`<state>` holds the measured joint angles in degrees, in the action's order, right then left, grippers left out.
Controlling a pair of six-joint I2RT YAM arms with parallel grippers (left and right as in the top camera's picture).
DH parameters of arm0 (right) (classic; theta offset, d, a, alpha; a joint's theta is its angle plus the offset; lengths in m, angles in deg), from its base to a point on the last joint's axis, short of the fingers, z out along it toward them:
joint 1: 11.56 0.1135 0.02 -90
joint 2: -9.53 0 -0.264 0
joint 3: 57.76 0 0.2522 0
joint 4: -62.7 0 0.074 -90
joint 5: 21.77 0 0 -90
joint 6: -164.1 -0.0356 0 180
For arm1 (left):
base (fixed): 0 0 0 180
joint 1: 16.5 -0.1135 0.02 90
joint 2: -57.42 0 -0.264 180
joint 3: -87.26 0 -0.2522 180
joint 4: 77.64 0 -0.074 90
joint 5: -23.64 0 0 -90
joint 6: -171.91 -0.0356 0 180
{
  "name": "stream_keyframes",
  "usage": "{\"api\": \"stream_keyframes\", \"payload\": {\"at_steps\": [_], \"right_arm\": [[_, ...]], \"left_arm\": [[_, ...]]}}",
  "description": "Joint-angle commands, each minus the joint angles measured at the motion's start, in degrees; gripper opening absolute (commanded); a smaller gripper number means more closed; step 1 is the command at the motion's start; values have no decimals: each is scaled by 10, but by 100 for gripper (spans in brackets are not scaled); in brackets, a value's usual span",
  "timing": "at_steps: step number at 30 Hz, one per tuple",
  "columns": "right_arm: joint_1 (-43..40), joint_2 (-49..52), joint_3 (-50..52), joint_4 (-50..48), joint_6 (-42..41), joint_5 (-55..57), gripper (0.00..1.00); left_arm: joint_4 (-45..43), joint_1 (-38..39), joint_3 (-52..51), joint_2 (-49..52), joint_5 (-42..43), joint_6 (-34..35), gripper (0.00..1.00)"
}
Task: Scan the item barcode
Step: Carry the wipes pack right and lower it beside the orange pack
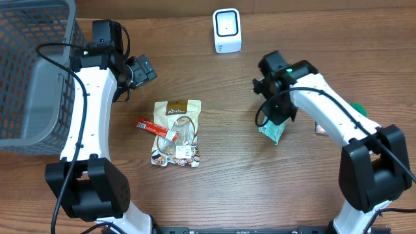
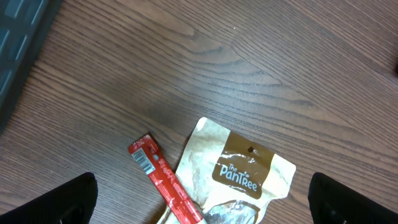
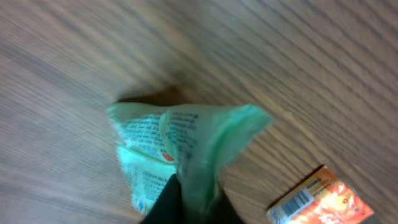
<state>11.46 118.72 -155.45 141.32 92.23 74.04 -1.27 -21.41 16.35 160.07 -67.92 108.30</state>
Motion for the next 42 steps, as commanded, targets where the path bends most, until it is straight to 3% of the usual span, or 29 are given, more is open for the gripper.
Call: {"api": "stream_keyframes", "payload": {"at_steps": [1,4,9,10,14,18,30,37,42], "right_arm": [[-22,-3,24,-20,-6,-8,55],[-34,-3,30,-68,-44,-10,65],[-33,-3,30,-138,-152,-56,66],[-31,-3,30,-147,-219,-108,65],[-24,2,30,-132,-369,-123,65],[-15,9,38,-128,-437,-123,65],[1,14,125,-140,-429,-15,69],[1,14,136,-118,-289,1,67],[1,12,128,-108,-266,32,67]], "left_arm": [[0,0,7,-4,-3,-7,100],[0,0,7,-4,-4,-7,100],[0,0,7,-4,-3,-7,100],[0,0,7,-4,-3,-7,100],[0,0,7,-4,-3,-7,100],[0,0,7,-4,-3,-7,100],[0,0,7,-4,-3,-7,100],[0,0,7,-4,-3,-7,100],[0,0,7,-4,-3,-7,100]]}}
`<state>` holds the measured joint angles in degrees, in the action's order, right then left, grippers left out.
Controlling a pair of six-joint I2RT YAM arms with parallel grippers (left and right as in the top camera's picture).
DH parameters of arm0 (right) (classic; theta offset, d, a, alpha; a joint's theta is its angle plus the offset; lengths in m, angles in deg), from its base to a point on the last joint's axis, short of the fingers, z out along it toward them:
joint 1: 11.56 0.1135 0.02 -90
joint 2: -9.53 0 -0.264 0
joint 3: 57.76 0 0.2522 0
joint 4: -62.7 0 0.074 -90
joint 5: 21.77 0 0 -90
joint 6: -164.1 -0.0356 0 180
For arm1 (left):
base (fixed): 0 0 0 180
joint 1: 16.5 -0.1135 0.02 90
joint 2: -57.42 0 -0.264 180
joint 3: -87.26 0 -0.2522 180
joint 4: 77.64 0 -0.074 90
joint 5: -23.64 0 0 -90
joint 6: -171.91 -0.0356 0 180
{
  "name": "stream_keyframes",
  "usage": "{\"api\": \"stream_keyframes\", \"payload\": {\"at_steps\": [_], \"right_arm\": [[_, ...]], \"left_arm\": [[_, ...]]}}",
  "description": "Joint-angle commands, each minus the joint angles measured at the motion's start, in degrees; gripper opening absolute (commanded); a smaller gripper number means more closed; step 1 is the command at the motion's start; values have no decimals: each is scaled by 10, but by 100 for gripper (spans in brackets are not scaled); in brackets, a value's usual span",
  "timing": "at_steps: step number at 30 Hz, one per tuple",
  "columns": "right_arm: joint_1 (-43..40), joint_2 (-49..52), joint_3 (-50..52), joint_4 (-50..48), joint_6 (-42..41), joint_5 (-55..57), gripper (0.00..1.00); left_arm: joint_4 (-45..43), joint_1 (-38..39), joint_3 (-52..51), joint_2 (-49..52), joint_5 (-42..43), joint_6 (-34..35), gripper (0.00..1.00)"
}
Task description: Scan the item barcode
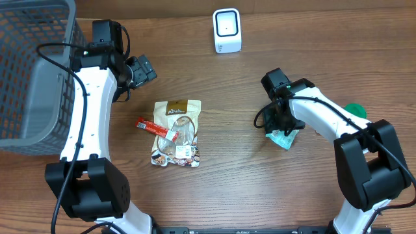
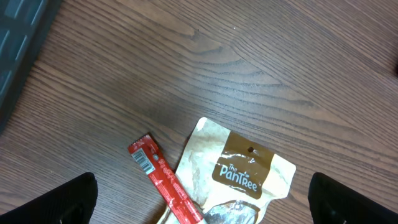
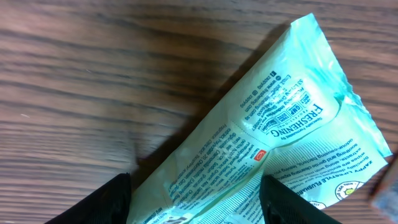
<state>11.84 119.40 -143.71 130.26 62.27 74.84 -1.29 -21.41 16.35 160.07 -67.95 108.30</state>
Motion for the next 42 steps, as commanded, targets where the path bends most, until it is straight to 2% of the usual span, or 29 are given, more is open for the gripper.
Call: {"api": "stream_keyframes", "payload": {"at_steps": [1,5,9,12,14,17,19,20,24,31,40,42], "right_arm": [[-3,4,8,7,34,24,67],[-3,-9,-5,28,47,17,69],[-4,-33,-53,76,47,-39,71],[-10,-46,-79,97,42,-41,78],[-18,-49,-80,94,36,-40,78],[-38,-46,-79,91,-6,-20,71],[-52,-45,-76,84,-33,-17,59],[-59,-44,-75,82,-42,-17,48],[-80,-44,-62,64,-60,-18,34],[-83,-43,-23,22,-62,-39,34],[-83,-43,70,-95,-62,-39,36],[-83,-43,83,-111,-61,-39,33]], "left_arm": [[0,0,7,-4,-3,-7,100],[0,0,7,-4,-3,-7,100],[0,0,7,-4,-3,-7,100],[0,0,7,-4,-3,-7,100],[0,0,7,-4,-3,-7,100],[0,0,7,-4,-3,-7,100],[0,0,7,-4,-3,-7,100],[0,0,7,-4,-3,-7,100],[0,0,7,-4,-3,-7,100],[0,0,7,-4,-3,-7,100],[0,1,7,-4,-3,-7,100],[0,0,7,-4,-3,-7,100]]}}
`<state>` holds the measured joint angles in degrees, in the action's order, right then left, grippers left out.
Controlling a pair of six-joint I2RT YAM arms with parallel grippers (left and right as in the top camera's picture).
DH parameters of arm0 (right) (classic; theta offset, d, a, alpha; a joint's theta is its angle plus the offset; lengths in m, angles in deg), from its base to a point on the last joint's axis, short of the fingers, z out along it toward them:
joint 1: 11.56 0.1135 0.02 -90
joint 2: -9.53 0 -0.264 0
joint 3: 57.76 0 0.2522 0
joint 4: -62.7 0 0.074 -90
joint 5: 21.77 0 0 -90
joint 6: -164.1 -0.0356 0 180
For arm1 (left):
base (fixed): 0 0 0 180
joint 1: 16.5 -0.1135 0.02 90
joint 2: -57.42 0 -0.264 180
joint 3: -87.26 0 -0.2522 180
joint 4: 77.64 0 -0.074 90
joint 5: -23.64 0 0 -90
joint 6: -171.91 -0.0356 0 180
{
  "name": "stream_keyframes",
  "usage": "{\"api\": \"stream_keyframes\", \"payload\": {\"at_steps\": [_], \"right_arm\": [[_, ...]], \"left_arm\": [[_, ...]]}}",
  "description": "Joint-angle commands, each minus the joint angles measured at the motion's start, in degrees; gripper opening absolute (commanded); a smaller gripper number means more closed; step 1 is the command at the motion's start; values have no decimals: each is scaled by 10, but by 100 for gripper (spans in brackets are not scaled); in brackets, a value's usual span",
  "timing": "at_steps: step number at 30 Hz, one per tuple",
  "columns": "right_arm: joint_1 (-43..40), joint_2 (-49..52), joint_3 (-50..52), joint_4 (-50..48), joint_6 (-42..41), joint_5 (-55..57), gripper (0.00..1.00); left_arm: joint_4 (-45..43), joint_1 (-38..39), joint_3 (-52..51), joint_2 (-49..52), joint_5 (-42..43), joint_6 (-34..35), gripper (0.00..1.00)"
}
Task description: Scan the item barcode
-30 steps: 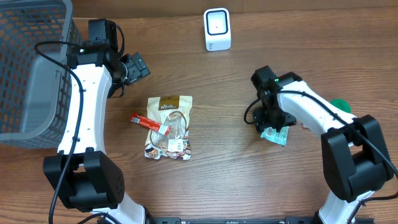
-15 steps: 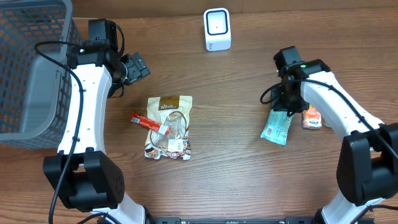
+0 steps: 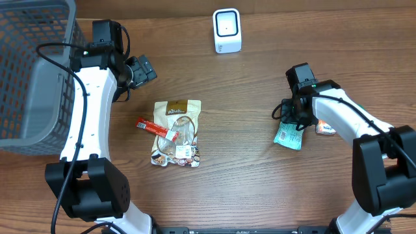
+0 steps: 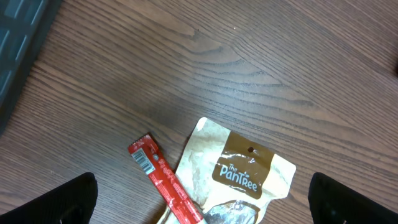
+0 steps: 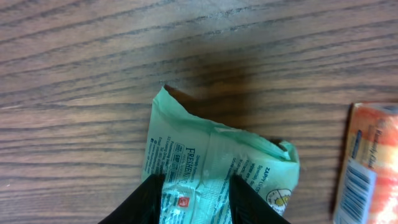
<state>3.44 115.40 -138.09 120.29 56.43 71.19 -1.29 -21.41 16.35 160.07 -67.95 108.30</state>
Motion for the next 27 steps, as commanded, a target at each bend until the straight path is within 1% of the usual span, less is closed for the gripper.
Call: {"api": "stream_keyframes", "payload": {"at_steps": [1,3,7,11,14,16,20,24,27], "right_arm": [[1,-3,27,-16,1,-3,31],[1,-10,21,-23,16,-10,34],[1,-37,-15,0,16,-30,43],[2,-78,-31,21,16,-48,49],[7,-87,-30,54,13,-111,47],[17,-86,-11,61,11,-143,47],[37,-85,32,23,11,-140,48],[53,-85,88,-50,11,-139,48],[53,-85,121,-91,-2,-115,49]], "left_arm": [[0,0,7,-4,-3,-7,100],[0,0,7,-4,-3,-7,100],[0,0,7,-4,-3,-7,100],[0,0,7,-4,-3,-7,100],[0,0,7,-4,-3,-7,100],[0,0,7,-4,-3,-7,100],[0,0,7,-4,-3,-7,100],[0,0,7,-4,-3,-7,100],[0,0,7,-4,-3,-7,100]]}}
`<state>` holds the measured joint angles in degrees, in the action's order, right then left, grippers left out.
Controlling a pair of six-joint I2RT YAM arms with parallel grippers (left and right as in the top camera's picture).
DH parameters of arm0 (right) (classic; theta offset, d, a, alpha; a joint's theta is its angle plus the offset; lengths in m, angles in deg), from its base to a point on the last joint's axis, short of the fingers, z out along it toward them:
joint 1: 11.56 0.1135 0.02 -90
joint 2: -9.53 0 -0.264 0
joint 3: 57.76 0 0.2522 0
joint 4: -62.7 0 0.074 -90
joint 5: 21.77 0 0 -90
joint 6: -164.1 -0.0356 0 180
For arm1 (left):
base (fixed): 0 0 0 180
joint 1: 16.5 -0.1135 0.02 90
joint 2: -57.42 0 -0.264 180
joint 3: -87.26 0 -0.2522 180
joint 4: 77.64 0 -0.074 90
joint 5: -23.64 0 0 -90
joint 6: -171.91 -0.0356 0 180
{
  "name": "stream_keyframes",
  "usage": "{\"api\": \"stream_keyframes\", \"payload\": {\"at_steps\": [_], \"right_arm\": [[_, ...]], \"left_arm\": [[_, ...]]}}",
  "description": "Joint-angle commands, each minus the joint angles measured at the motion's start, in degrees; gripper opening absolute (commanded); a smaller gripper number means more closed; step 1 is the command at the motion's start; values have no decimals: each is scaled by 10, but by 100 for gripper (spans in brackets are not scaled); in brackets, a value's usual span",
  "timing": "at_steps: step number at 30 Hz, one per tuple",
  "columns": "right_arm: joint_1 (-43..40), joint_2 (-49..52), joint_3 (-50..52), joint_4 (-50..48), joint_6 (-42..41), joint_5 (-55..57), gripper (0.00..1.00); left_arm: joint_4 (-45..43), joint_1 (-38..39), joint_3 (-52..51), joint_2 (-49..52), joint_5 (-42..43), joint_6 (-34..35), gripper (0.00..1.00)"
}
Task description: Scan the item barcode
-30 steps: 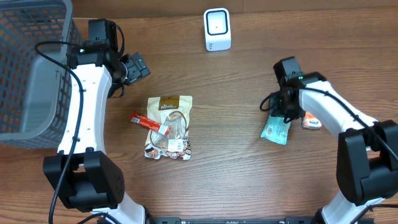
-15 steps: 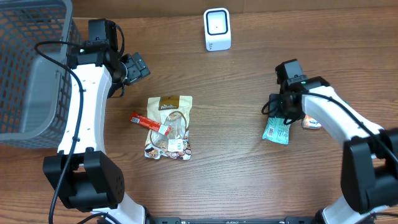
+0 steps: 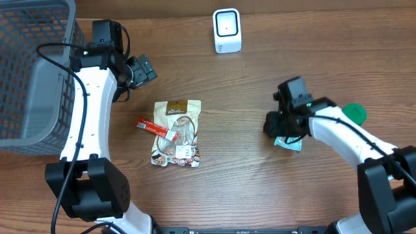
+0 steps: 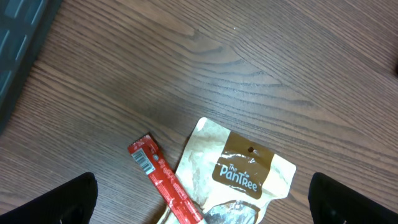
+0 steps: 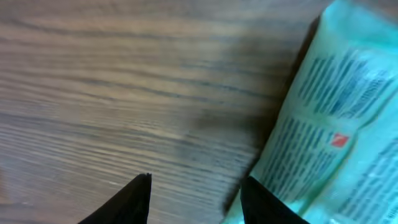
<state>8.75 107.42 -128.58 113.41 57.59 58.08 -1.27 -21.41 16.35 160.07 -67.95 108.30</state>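
Note:
A mint-green packet (image 3: 288, 142) with printed text lies flat on the wooden table, right of centre. My right gripper (image 3: 275, 125) is low at its left edge. In the right wrist view the packet (image 5: 339, 118) fills the right side. That gripper (image 5: 196, 199) is open, with bare wood between its fingers and the right finger at the packet's edge. The white barcode scanner (image 3: 227, 30) stands at the back centre. My left gripper (image 3: 142, 70) hangs open at the back left, holding nothing.
A Pantree pouch (image 3: 177, 132) lies left of centre with a red stick pack (image 3: 155, 127) across its left edge. Both show below my left gripper (image 4: 202, 199), the pouch (image 4: 242, 174) right of the stick (image 4: 163, 179). A grey basket (image 3: 32, 71) fills the far left. A green round thing (image 3: 355, 114) sits at the right.
My right gripper has moved left, from straddling the green packet's top to its left edge, with wood between the fingers. The packet lies about where it was. The left arm is unchanged.
My right gripper was first shut on the green packet, holding it bunched up. Then it was open over the packet lying flat. Later the packet lay a little further right beside an orange packet, with the open fingers over it. Now the gripper is at its left edge.

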Motion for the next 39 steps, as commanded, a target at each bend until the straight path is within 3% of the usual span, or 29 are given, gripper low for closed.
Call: {"api": "stream_keyframes", "payload": {"at_steps": [1,11,18,25,28,31,39], "right_arm": [[-2,-5,31,-24,-24,37,52],[-19,-19,29,-8,-42,81,50],[-19,-25,21,-39,-41,68,55],[-21,-25,21,-43,-41,156,57],[-22,-25,19,-40,-41,129,57],[-22,-27,4,-22,-40,74,57],[-22,-47,-49,70,-14,76,58]], "left_arm": [[0,0,7,-4,-3,-7,100],[0,0,7,-4,-3,-7,100],[0,0,7,-4,-3,-7,100],[0,0,7,-4,-3,-7,100],[0,0,7,-4,-3,-7,100],[0,0,7,-4,-3,-7,100],[0,0,7,-4,-3,-7,100]]}}
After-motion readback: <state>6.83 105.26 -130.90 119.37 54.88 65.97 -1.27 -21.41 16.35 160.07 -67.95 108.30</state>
